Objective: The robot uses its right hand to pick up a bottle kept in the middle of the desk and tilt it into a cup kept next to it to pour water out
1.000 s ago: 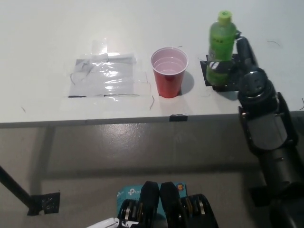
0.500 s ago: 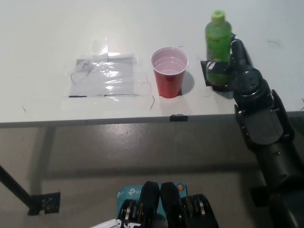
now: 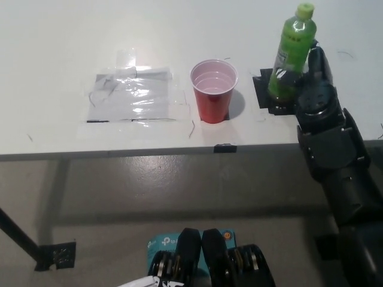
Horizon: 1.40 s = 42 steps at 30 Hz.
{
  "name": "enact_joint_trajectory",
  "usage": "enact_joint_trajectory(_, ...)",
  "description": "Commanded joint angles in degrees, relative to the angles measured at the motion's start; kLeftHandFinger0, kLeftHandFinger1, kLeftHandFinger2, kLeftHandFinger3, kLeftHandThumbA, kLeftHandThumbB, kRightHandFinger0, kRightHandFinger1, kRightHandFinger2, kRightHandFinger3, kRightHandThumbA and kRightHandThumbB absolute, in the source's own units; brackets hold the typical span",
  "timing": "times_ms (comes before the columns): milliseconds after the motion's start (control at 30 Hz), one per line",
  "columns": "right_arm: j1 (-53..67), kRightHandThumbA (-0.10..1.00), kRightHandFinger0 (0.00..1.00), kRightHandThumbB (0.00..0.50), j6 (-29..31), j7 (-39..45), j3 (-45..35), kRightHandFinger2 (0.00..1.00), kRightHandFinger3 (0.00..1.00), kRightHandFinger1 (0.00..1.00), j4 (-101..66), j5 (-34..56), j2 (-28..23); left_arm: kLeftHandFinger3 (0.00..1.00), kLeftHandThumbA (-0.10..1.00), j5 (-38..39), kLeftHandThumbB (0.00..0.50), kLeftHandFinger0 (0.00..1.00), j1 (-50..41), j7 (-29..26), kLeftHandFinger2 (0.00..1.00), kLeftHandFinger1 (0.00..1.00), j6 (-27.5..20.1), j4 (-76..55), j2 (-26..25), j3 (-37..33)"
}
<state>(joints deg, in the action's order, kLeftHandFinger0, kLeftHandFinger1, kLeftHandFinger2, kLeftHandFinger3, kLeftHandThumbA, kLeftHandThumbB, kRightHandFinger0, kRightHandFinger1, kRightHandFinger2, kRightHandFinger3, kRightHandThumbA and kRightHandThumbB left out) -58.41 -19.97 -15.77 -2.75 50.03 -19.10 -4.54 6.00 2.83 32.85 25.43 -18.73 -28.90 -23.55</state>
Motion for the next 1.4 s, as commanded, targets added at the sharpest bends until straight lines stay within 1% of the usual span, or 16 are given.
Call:
enact_joint_trajectory(0, -6.5, 0.66, 1.00, 0.500, 6.0, -4.9, 1.0, 1.00, 1.00, 1.00, 0.8, 0.3, 0.2, 1.00, 0.39, -0.2, 0.500, 1.00, 0.9, 1.3, 1.00, 1.00, 0.5, -1.4, -0.3, -0.2)
enact_joint_trajectory(200, -6.4, 0.66, 1.00, 0.482, 7.1, -3.9, 2.3, 1.00, 1.00, 1.00, -1.4, 0.5, 0.3, 1.00, 0.40, -0.4, 0.500, 1.00, 0.8, 1.0, 1.00, 1.00, 1.1, -2.0, -0.4, -0.2)
enact_joint_trajectory(233, -5.9, 0.51, 0.99, 0.108, 10.0, -3.3, 2.7, 0.71, 1.00, 0.93, -1.7, 0.8, -0.4, 1.00, 0.40, -0.2, 0.500, 1.00, 0.6, 0.9, 1.00, 1.00, 0.7, -1.7, -0.2, 0.0)
enact_joint_trajectory(267, -5.8, 0.58, 0.32, 0.357, 11.1, -3.2, 2.9, 0.54, 1.00, 0.42, -1.6, 0.9, -0.6, 1.00, 0.40, -0.1, 0.500, 1.00, 0.6, 0.9, 1.00, 1.00, 0.7, -1.6, -0.2, 0.1)
enact_joint_trajectory(300, -5.8, 0.60, 0.02, 0.286, 11.6, -3.7, 3.4, 0.32, 1.00, 0.15, -1.3, 0.3, -0.9, 1.00, 0.41, 0.1, 0.500, 1.00, 0.7, 1.2, 1.00, 1.00, 1.0, -1.5, -0.2, 0.0)
enact_joint_trajectory(333, -5.7, 0.58, 0.07, 0.215, 12.8, -4.3, 3.8, 0.32, 1.00, 0.15, -0.8, 0.0, -1.3, 1.00, 0.40, 0.0, 0.500, 1.00, 0.6, 1.0, 1.00, 1.00, 0.9, -1.6, -0.2, 0.1)
enact_joint_trajectory(400, -5.7, 0.35, 0.06, 0.020, 13.7, -5.4, 4.5, 0.05, 1.00, 0.00, -0.3, -0.8, -1.7, 1.00, 0.41, 0.1, 0.500, 1.00, 0.9, 1.1, 1.00, 1.00, 1.1, -1.4, -0.3, 0.2)
enact_joint_trajectory(433, -5.7, 0.32, 0.05, 0.005, 13.7, -5.6, 4.8, 0.00, 1.00, 0.00, -0.4, -0.9, -1.8, 1.00, 0.40, 0.1, 0.500, 1.00, 0.9, 1.1, 1.00, 1.00, 1.3, -1.4, -0.2, 0.2)
enact_joint_trajectory(500, -5.5, 0.16, 0.00, 0.000, 13.1, -5.8, 5.2, 0.00, 1.00, 0.00, -0.6, -1.0, -2.0, 1.00, 0.40, 0.1, 0.500, 1.00, 0.8, 1.0, 1.00, 1.00, 1.3, -1.5, -0.2, 0.3)
enact_joint_trajectory(633, -5.2, 0.13, 0.00, 0.053, 12.5, -5.7, 5.0, 0.00, 1.00, 0.00, -0.2, 0.1, -2.1, 1.00, 0.39, 0.0, 0.500, 1.00, 0.7, 1.0, 1.00, 1.00, 1.1, -1.6, -0.2, 0.4)
enact_joint_trajectory(800, -4.8, 0.07, 0.00, 0.063, 13.7, -4.2, 4.1, 0.00, 0.94, 0.00, 0.6, 2.1, -2.2, 1.00, 0.40, -0.2, 0.500, 1.00, 0.8, 1.2, 1.00, 1.00, 1.3, -1.6, -0.3, 0.3)
enact_joint_trajectory(900, -4.1, -0.06, 0.00, 0.026, 14.0, -4.3, 5.2, 0.00, 0.80, 0.00, 0.4, 1.2, -2.6, 1.00, 0.41, -0.2, 0.500, 1.00, 1.0, 1.4, 1.00, 1.00, 1.5, -1.5, -0.5, 0.1)
enact_joint_trajectory(933, -3.8, -0.09, 0.00, 0.001, 12.5, -3.6, 5.0, 0.00, 0.58, 0.00, -0.5, 1.4, -2.5, 1.00, 0.41, -0.2, 0.500, 1.00, 0.9, 1.4, 1.00, 1.00, 1.4, -1.3, -0.4, 0.2)
enact_joint_trajectory(1033, -3.5, -0.10, 0.00, 0.000, 11.4, -2.9, 6.1, 0.00, 0.35, 0.00, -1.0, 0.7, -2.9, 1.00, 0.40, -0.2, 0.500, 1.00, 0.8, 1.4, 1.00, 1.00, 1.4, -1.5, -0.4, 0.3)
enact_joint_trajectory(1267, -2.4, -0.10, 0.00, 0.000, 10.5, -3.0, 10.2, 0.01, 0.09, 0.00, -3.1, -2.8, -3.9, 1.00, 0.39, -0.2, 0.500, 1.00, 0.8, 1.3, 1.00, 1.00, 1.4, -1.7, -0.7, 0.7)
enact_joint_trajectory(1367, -1.6, -0.10, 0.00, 0.022, 10.6, -2.8, 13.0, 0.17, 0.01, 0.05, -5.4, -4.7, -4.8, 1.00, 0.39, -0.2, 0.500, 1.00, 0.7, 1.4, 1.00, 1.00, 0.7, -1.4, -1.0, 0.9)
